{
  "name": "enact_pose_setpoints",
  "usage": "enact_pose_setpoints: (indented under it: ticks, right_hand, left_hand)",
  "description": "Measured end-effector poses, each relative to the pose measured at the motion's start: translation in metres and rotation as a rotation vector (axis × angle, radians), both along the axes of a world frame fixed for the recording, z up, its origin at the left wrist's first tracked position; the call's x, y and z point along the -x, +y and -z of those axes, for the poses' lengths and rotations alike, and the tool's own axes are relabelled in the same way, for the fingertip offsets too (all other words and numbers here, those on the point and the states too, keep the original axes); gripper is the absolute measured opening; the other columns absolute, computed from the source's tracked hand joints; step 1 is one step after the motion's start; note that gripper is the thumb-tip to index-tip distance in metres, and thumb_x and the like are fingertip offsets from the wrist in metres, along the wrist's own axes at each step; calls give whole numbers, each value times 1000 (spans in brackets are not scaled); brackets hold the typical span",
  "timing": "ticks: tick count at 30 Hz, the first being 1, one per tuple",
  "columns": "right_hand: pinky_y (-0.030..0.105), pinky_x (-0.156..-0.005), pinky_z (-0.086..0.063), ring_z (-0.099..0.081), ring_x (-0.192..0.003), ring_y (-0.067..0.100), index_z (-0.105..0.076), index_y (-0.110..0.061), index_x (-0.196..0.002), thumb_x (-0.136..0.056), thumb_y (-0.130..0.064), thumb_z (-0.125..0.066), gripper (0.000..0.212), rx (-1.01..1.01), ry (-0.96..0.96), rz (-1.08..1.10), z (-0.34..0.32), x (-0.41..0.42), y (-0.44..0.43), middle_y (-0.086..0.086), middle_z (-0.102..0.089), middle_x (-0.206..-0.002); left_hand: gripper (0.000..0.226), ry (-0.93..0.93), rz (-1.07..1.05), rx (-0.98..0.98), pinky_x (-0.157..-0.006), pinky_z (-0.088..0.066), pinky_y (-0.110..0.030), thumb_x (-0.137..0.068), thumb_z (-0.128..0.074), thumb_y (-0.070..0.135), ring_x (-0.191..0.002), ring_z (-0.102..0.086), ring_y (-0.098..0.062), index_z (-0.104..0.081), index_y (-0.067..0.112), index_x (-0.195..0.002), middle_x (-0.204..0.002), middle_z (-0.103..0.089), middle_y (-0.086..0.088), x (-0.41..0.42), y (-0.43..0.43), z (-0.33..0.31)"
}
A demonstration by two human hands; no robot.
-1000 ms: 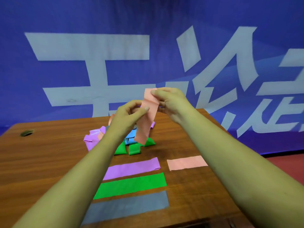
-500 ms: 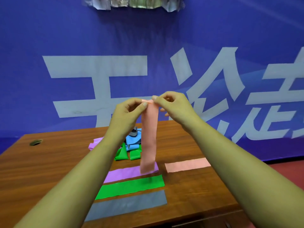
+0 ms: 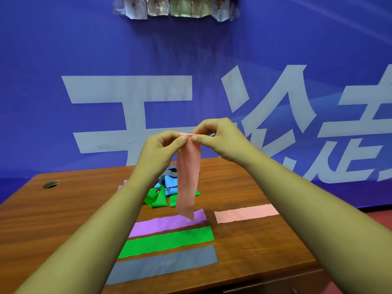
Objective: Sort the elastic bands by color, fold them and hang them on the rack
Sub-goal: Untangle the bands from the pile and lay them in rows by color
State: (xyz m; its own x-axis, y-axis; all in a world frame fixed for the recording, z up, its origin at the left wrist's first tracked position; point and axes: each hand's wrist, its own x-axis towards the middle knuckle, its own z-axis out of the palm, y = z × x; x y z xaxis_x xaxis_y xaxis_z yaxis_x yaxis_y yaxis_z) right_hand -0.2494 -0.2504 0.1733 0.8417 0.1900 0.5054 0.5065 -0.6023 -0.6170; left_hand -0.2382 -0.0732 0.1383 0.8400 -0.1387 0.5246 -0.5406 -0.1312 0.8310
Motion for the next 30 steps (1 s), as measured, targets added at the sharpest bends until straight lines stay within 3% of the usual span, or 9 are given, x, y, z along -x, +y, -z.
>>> enact_pose_setpoints:
  ticks: [4,7,10,14,17,22,24,26,30]
  right_hand:
    - [20,-70,-53,-63,-73,5,-72,-7,-92,-90,-16,-67,11,-94,26,16,-2,0,1,5,-72,-85]
    - [28,-67,-56,-61,-72,10,-70,-4,-91,-89,-11,-63,10,-153,79,20,-4,-1,1,7,-69,-80]
    - [31,-67,-57,-61,-71,11,-70,-1,-90,-88,-9,-63,11,-237,164,-11,-6,-2,0,8,-67,-79]
    - [25,-63,-55,-62,-67,11,-73,-2,-90,-88,-19,-70,18,-92,236,-41,-6,0,-1,16,-72,-82]
    - [26,-63,-55,-62,-68,10,-71,-3,-87,-88,-15,-69,13,-156,219,16,-7,-8,-3,8,-69,-78]
    - [33,-69,-60,-65,-79,17,-71,-8,-82,-85,-12,-71,4,-370,252,143,-6,-26,-25,7,-68,-87]
    - [35,-72,-59,-64,-80,17,-72,-10,-80,-84,-14,-73,6,-348,278,187,5,-32,-34,6,-68,-89]
    - [37,-74,-59,-64,-81,19,-72,-10,-80,-84,-16,-73,8,-368,297,225,20,-37,-43,7,-68,-91]
    - [36,-72,-61,-66,-82,23,-69,-5,-88,-89,-14,-68,9,-611,298,292,41,-45,-64,11,-68,-93]
  left_hand:
    - [4,6,-128,-88,-68,-42,-8,-84,-73,29,-83,-53,-2,-70,28,-81,-103,-57,6,-6,2,6]
    - [2,71,35,8,-72,-45,-5,-86,-71,20,-92,-63,-1,-73,20,-86,-108,-67,9,-5,0,9]
    - [12,100,126,40,-79,-52,-18,-90,-67,20,-87,-67,-7,-73,11,-95,-92,-74,0,-3,-3,14]
    - [16,109,126,58,-80,-51,-38,-91,-66,24,-84,-63,-17,-72,10,-96,-93,-72,-12,-5,-10,27]
    - [9,213,191,68,-78,-50,-32,-90,-67,19,-78,-62,-14,-73,13,-88,-84,-71,-7,-4,-15,42]
    - [12,373,251,-200,-73,-49,-13,-88,-69,24,-81,-64,3,-77,19,-96,-87,-74,11,-6,-7,78]
    - [15,431,261,-208,-76,-47,-17,-87,-69,26,-84,-64,1,-76,20,-98,-88,-74,14,-9,0,86]
    - [18,472,245,-238,-73,-43,-21,-86,-71,31,-75,-60,2,-77,15,-93,-79,-71,13,-10,7,89]
    - [43,604,247,-342,-65,-44,-23,-66,-77,52,-64,-59,-10,-77,10,-72,-69,-70,0,-12,21,105]
